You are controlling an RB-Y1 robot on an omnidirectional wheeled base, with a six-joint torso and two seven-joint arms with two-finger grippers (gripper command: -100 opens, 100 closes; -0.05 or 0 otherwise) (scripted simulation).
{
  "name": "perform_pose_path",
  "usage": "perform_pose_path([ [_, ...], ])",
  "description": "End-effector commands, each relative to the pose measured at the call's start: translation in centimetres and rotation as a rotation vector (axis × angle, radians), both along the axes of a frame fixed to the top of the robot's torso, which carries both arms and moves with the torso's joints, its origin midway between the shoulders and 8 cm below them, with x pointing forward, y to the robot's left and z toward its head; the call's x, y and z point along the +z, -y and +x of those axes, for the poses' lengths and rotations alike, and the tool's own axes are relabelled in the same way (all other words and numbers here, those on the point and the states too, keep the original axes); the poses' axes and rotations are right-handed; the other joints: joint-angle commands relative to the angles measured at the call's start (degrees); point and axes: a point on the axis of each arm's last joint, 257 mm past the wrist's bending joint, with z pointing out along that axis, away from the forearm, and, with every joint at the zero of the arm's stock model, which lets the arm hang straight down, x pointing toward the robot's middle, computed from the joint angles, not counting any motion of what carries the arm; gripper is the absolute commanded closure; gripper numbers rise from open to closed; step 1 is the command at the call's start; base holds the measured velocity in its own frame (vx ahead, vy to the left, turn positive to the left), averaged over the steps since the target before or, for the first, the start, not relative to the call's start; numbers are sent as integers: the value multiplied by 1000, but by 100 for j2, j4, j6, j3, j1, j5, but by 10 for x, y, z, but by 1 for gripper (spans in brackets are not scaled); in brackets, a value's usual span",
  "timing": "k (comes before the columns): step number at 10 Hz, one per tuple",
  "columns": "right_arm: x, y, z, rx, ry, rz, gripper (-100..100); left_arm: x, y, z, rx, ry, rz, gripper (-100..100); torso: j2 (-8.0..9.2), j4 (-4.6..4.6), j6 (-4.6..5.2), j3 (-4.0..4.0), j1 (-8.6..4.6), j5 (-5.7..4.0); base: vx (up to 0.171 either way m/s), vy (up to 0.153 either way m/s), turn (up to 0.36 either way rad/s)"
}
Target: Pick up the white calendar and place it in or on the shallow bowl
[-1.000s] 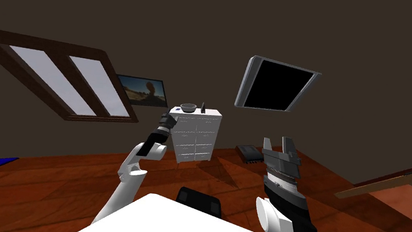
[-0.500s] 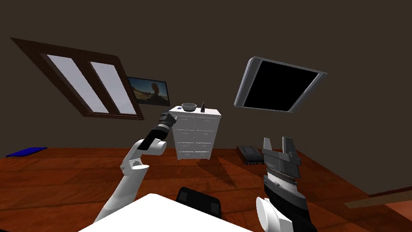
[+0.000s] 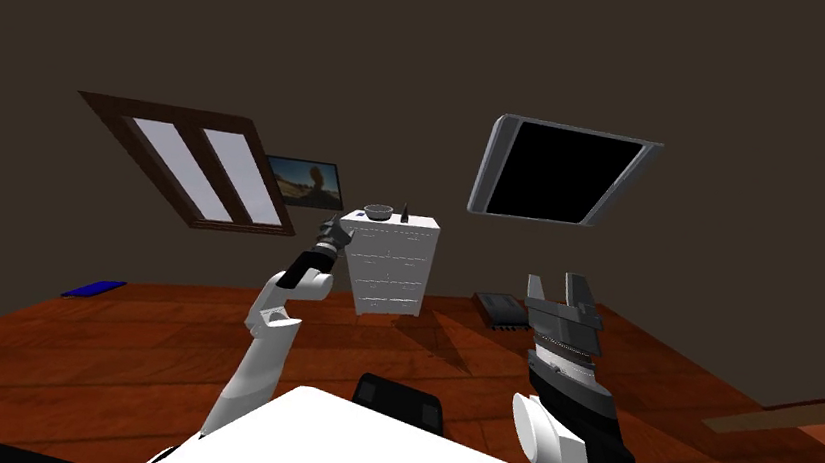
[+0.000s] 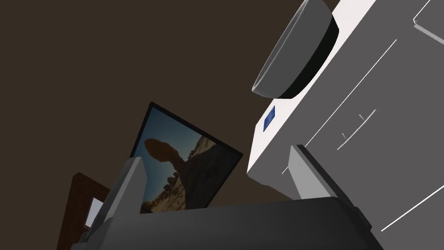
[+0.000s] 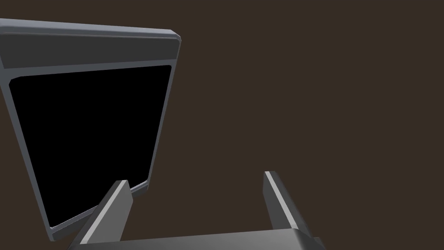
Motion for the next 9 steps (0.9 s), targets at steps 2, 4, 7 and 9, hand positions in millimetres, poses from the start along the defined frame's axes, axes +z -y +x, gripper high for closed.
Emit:
perform_pose_path([
  [2,0,0,0,0,0,0,0,-2,-12,8,-2,-17,-101,-100,-2,-1,1,-1,-1,-1,-31,-107,54],
  [4,0,0,0,0,0,0,0,-4,-20,13,-4,-30,-168,-100,-11,-2,1,-6,2,0,-3,-105,31],
  [7,0,0,0,0,0,0,0,-2,-33,19,-12,-29,-288,-100,-14,-3,1,-8,3,0,-6,-112,32],
  [9,0,0,0,0,0,0,0,-4,-39,22,-16,-39,-359,-100,-20,-5,2,-11,-6,-3,8,-108,5],
])
